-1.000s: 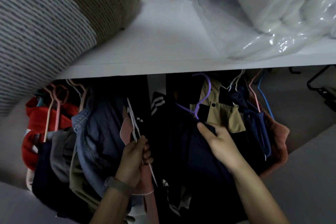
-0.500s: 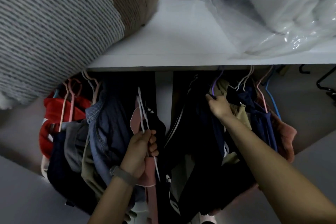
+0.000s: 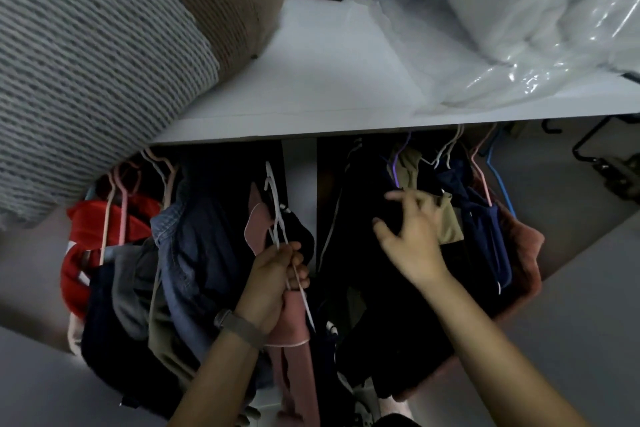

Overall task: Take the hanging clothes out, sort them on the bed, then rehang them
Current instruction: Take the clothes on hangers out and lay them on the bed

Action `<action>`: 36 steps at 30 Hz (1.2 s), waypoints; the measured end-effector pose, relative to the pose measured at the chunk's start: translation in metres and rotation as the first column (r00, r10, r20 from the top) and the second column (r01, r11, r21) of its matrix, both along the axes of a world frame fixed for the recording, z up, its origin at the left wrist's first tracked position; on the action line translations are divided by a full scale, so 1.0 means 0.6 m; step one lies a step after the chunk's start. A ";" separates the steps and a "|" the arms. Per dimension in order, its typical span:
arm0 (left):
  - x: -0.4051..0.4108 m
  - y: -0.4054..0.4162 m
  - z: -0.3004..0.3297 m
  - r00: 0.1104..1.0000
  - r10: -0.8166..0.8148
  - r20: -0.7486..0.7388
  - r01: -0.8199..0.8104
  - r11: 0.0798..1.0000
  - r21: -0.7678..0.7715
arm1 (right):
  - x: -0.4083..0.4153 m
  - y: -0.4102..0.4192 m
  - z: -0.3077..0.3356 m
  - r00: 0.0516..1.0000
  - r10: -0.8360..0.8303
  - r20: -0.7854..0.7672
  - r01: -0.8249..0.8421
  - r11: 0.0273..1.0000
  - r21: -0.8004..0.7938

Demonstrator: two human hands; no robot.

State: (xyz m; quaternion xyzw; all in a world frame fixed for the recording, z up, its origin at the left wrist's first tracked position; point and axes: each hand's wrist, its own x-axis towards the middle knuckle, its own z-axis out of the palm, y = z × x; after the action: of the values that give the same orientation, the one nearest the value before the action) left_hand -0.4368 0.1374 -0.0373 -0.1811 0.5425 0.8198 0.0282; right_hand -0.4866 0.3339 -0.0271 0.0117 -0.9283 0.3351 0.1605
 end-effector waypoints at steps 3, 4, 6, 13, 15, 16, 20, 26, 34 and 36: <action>-0.005 0.027 0.001 1.000 -0.019 -0.019 0.019 1.000 -0.012 | 0.094 -0.040 0.010 0.848 0.421 0.322 -0.260 0.860 -0.439; -0.006 0.038 0.001 0.999 -0.034 -0.020 0.033 0.999 -0.013 | 0.114 -0.050 0.006 0.789 0.489 0.371 -0.266 0.817 -0.511; 0.001 0.057 0.001 0.996 -0.091 -0.024 0.091 0.996 -0.004 | 0.140 -0.057 -0.009 0.808 0.476 0.348 -0.268 0.822 -0.502; 0.069 0.098 -0.016 0.924 -0.376 -0.076 0.376 0.927 -0.008 | 0.235 -0.026 -0.062 0.870 0.305 0.387 -0.088 0.869 -0.486; 0.101 0.119 -0.025 0.837 -0.540 -0.087 0.534 0.841 -0.090 | 0.285 -0.018 -0.071 0.911 0.176 0.373 0.025 0.879 -0.475; 0.119 0.132 -0.028 0.781 -0.618 -0.095 0.605 0.785 -0.131 | 0.313 -0.006 -0.073 0.929 0.085 0.361 0.113 0.863 -0.493; 0.188 0.192 -0.014 0.590 -0.800 -0.109 0.779 0.599 -0.187 | 0.448 0.071 -0.069 0.864 -0.327 0.383 0.477 0.774 -0.416; 0.348 0.295 0.001 0.275 -0.957 -0.089 0.936 0.288 -0.201 | 0.710 0.150 -0.048 0.680 -0.647 0.345 0.733 0.591 -0.337; 0.637 0.433 -0.025 -0.134 -0.985 -0.107 0.966 -0.105 -0.237 | 1.124 0.174 -0.046 0.277 -0.907 0.317 0.946 0.200 -0.256; 0.731 0.466 -0.032 -0.162 -0.981 -0.109 0.964 -0.133 -0.231 | 1.216 0.167 -0.042 0.165 -0.941 0.295 0.960 0.084 -0.267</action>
State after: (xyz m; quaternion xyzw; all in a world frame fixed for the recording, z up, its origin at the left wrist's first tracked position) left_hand 0.0019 0.4169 -0.0565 0.3916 0.5184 0.5128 0.5612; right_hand 0.2428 0.4342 -0.0525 -0.6312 -0.6268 0.3307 0.3151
